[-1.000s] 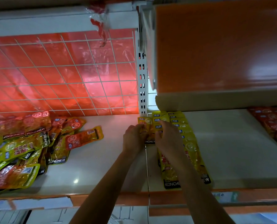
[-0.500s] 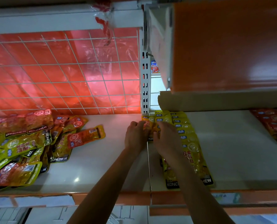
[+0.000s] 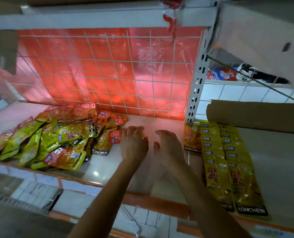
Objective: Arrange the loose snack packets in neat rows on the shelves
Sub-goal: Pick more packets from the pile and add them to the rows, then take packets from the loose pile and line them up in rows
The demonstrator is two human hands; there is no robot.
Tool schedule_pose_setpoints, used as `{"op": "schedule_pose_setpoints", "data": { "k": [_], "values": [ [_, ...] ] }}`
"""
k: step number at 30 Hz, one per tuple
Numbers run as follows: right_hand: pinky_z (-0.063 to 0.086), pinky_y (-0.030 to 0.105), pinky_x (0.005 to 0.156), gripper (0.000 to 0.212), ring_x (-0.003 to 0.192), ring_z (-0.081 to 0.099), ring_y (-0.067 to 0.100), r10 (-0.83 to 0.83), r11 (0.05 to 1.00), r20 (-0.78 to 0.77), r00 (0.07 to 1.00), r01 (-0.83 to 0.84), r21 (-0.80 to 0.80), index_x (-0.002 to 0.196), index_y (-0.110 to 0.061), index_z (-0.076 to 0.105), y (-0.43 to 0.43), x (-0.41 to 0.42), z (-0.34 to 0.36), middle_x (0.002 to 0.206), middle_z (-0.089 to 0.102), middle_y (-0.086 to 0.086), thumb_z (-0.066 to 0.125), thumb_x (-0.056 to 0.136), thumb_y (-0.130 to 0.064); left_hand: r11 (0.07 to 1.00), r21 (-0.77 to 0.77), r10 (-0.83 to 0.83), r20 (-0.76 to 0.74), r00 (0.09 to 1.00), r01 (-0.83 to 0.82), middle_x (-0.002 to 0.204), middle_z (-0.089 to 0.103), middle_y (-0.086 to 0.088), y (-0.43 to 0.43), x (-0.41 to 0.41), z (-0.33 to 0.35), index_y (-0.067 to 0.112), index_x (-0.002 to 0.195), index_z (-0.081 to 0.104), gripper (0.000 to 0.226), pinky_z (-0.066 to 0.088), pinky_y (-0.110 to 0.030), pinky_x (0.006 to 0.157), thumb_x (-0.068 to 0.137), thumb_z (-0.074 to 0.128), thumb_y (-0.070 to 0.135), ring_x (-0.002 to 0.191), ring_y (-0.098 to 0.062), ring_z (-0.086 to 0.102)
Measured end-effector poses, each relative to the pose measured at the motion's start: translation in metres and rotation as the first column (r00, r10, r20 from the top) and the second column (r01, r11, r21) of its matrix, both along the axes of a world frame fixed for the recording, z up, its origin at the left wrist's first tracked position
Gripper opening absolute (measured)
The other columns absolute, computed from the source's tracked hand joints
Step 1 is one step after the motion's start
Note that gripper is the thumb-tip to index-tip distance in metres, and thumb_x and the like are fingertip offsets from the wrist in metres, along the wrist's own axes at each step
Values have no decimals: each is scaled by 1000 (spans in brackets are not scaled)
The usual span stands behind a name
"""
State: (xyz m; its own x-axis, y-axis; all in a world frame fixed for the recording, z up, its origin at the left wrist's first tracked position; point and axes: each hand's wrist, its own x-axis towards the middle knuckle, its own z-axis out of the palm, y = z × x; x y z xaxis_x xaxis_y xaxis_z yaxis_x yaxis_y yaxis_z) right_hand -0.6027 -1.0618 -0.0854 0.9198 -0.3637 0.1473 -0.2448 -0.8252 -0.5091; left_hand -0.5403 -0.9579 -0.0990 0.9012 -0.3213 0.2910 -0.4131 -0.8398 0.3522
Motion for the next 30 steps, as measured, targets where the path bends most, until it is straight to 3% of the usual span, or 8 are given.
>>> {"op": "schedule_pose_setpoints", "data": {
  "k": [6,10,15,20,25,30],
  "values": [
    [40,34,102,46,121,45,25,132,990,-61,989,-134,-37,135,-17,48,42,32,1,133,53,6,54,90,-17,984,-24,178,33,984,-177,113,59,-18,60,18,13,9,116,63,30,41,-44,86,87,57,16,107,-37,49],
    [35,33,101,48,122,42,28,196,979,-87,977,-200,-47,134,-15,49,62,51,-1,134,51,8,52,86,-11,966,-5,260,53,964,-260,118,57,-18,93,35,15,7,116,62,34,38,-42,90,83,61,15,111,-38,47],
    [39,36,96,36,118,42,32,119,991,-91,989,-123,-44,127,-17,54,83,75,-7,120,53,12,47,92,-17,970,12,243,40,969,-244,116,60,-13,120,60,16,11,115,65,32,34,-35,94,87,56,25,111,-32,50],
    [46,39,87,35,115,48,34,73,997,-151,986,-74,-3,129,-25,50,99,92,-11,120,48,13,43,96,-36,987,46,150,31,988,-152,120,58,-11,108,76,17,13,124,60,36,39,-37,88,88,54,15,109,-31,47],
    [43,40,94,35,119,42,32,-33,996,-171,985,19,-86,121,-31,59,98,95,-17,122,48,11,43,94,-46,959,196,221,-67,973,-204,131,51,-11,98,96,14,13,136,43,48,40,-40,91,92,51,31,119,-32,42],
    [41,41,89,42,119,38,31,-134,981,-140,981,111,-160,123,-24,56,87,89,-18,129,45,8,47,92,-51,952,211,243,-71,967,-224,130,55,-8,98,102,6,16,133,48,51,37,-40,94,89,50,41,120,-32,42]
  ]
}}
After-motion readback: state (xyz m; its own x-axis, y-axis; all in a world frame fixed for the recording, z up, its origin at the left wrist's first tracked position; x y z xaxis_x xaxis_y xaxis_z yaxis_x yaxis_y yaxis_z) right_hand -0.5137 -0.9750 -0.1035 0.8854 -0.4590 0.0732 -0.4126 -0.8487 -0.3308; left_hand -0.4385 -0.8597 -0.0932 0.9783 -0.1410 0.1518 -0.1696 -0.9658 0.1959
